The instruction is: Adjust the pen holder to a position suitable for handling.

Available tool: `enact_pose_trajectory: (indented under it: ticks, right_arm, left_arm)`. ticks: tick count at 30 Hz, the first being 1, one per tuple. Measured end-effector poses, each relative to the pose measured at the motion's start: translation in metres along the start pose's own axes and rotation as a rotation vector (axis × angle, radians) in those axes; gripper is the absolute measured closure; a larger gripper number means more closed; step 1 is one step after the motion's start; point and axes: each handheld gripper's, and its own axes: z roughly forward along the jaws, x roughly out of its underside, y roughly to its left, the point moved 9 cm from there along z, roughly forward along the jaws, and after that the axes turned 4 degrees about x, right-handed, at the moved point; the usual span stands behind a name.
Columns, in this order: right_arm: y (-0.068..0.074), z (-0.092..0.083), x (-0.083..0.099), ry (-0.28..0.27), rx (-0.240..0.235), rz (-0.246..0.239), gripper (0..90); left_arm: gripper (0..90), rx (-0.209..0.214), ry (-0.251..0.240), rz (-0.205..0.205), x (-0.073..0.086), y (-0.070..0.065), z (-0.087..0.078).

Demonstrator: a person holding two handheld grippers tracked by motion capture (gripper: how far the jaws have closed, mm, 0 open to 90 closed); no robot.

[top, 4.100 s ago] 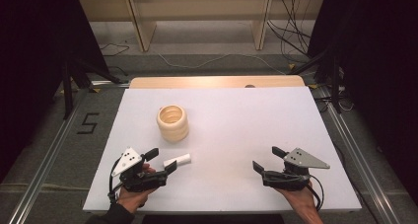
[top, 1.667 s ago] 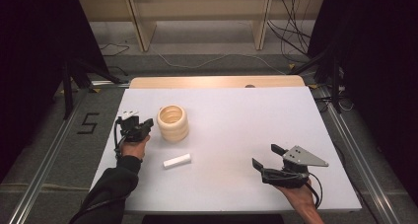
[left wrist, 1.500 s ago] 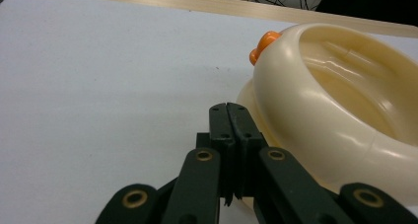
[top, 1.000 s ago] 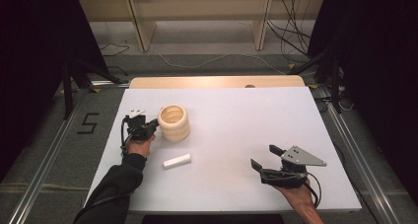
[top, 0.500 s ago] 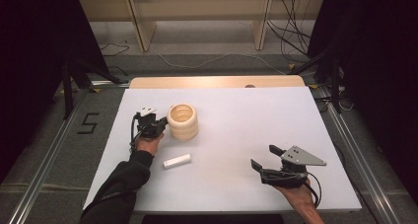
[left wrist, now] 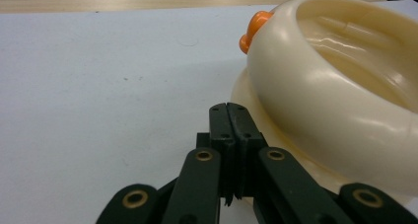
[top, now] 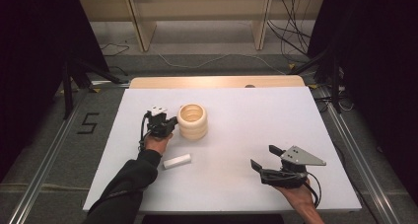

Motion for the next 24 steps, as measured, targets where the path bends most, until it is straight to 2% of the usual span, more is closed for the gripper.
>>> enact_pose_trajectory:
  ticks: [13,24]
  right_arm:
    - [0.000,0.001,0.000,0.002,-0.005,0.003,19.3]
    - [0.000,0.000,0.000,0.000,-0.005,0.002,19.3]
  left_arm:
    - [89.5,0.034,0.011,0.022,-0.002,-0.018,0.009]
    - [89.3,0.043,0.025,0.020,-0.001,-0.020,0.009]
